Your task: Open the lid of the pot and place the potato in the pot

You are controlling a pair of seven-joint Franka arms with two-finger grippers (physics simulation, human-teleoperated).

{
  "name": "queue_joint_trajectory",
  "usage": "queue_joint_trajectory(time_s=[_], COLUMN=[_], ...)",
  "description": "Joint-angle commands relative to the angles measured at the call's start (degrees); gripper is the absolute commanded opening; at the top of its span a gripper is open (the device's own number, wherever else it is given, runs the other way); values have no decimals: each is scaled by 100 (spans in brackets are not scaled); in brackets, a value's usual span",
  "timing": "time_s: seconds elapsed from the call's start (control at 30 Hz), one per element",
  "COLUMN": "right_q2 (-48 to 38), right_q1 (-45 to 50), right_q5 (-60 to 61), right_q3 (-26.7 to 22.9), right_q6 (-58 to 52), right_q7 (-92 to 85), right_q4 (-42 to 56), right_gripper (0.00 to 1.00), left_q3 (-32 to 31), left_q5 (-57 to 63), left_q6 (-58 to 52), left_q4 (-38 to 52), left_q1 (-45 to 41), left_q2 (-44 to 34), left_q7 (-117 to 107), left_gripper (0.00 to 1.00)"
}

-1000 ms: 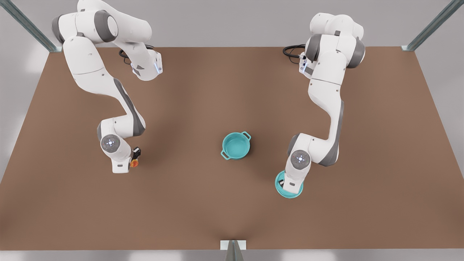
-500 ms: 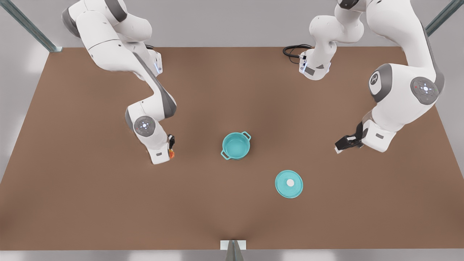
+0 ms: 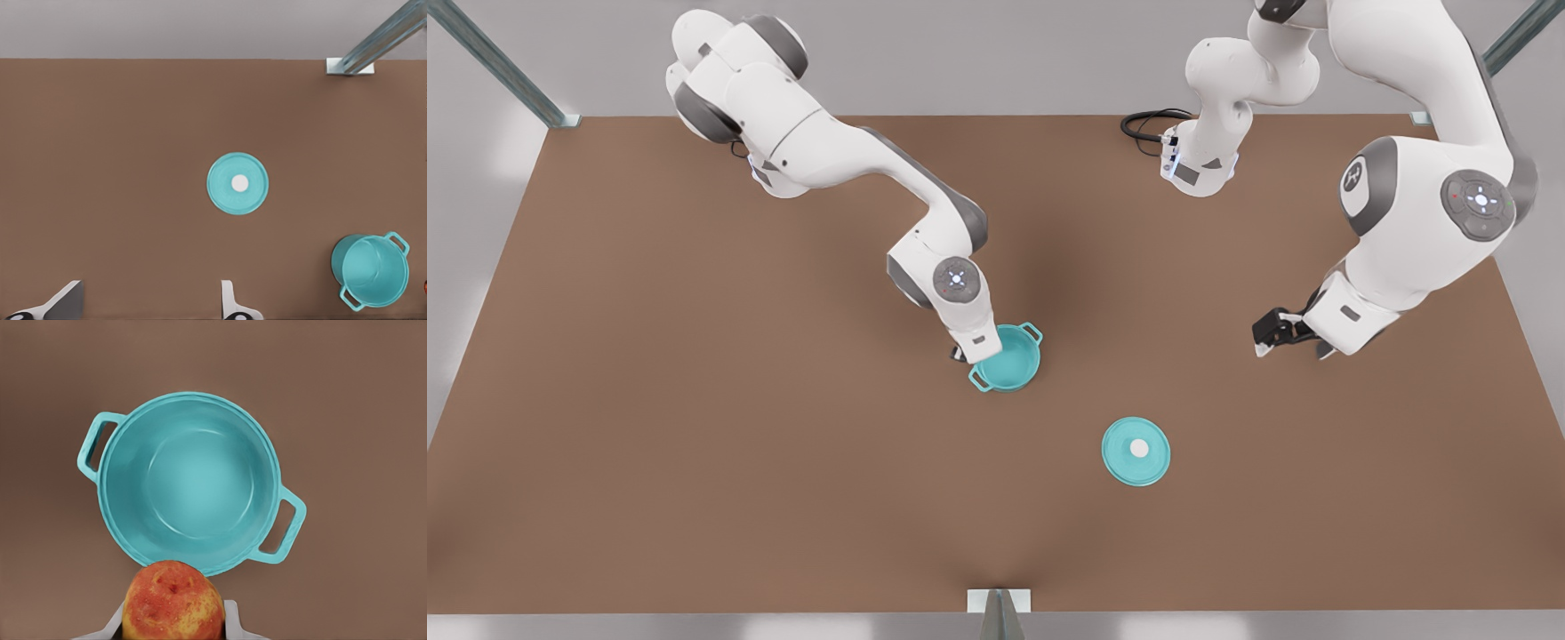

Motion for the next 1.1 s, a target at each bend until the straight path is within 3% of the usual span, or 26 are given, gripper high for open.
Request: queue_joint_trajectory(time_s=[0.0,0.17,0.43,0.5,0.53,0.7,0.73,0.77,0.83,0.93,1.07], right_q2=[176,581,1249,1240,1249,1056,836,485,-297,-983,-1150], right_q1=[79,316,527,527,527,457,378,167,-1097,-3005,-3401], right_q5=[-11,130,139,139,130,130,139,130,139,60,60], right_q3=[-4,-4,14,14,14,-21,-13,-30,-30,-4,-4], right_q6=[291,1161,1574,1583,1688,1627,1539,1101,-508,-1045,-1607], right_q7=[1762,1956,2123,2123,2114,2061,2070,2053,1288,322,927], right_q4=[176,291,1275,1275,1275,1231,1231,1240,1223,511,511], right_gripper=[47,47,50,63,88,89,95,100,100,100,100], left_q3=[-12,-12,-3,-3,-3,-12,-12,-3,-3,-12,-3], left_q5=[12,29,38,38,38,29,29,29,29,29,29], left_q6=[-53,-106,-300,-300,-300,-300,-300,-300,-300,-300,-300], left_q4=[-10,17,8,8,8,-1,-1,-1,-1,-19,-10], left_q1=[-4,-4,-4,-4,-4,-4,-4,-4,-4,-4,-4], left_q2=[-3,-11,-3,-3,-3,-3,-3,6,6,15,6], left_q7=[1162,1162,1118,1118,1118,1118,1118,1118,1118,1109,1109], left_gripper=[100,100,100,100,100,100,100,100,100,100,100])
